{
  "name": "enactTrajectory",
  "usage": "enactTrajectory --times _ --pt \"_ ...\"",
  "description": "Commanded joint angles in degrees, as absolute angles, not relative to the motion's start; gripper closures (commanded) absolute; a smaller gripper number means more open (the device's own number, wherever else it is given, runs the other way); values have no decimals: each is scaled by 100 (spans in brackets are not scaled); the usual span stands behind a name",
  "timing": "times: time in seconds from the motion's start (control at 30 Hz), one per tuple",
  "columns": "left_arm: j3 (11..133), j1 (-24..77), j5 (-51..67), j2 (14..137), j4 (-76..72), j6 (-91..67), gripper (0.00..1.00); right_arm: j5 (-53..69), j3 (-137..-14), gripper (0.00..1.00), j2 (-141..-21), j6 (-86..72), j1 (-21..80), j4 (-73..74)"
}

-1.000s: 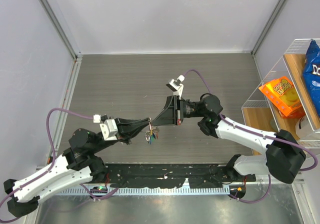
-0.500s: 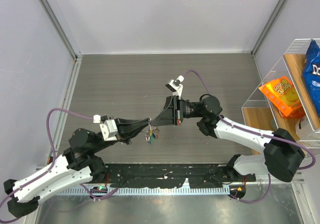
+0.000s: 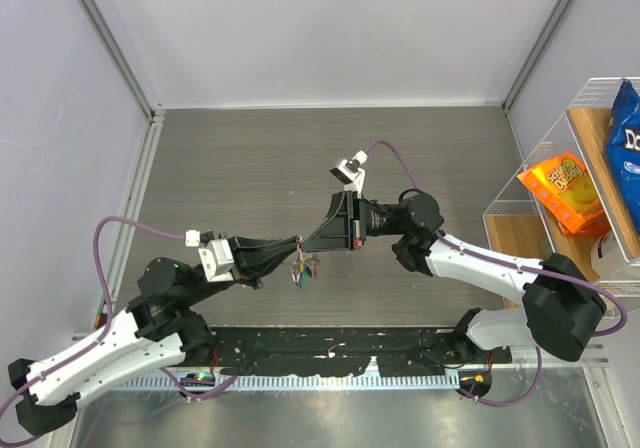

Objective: Put the keys on the keyring

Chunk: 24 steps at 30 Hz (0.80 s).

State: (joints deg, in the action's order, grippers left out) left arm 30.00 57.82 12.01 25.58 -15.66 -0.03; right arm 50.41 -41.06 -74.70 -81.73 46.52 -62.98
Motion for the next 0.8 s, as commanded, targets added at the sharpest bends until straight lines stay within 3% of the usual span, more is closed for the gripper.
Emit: enactTrajectory --times 0.0,0.77 --pt "2962 5809 1494 2470 -2197 -71 100 4764 -4078 94 -7567 -8288 4676 -6609" --pt "2821 5810 1898 2549 -2523 334 100 4825 -4148 94 -7796 -8648 4720 -6644"
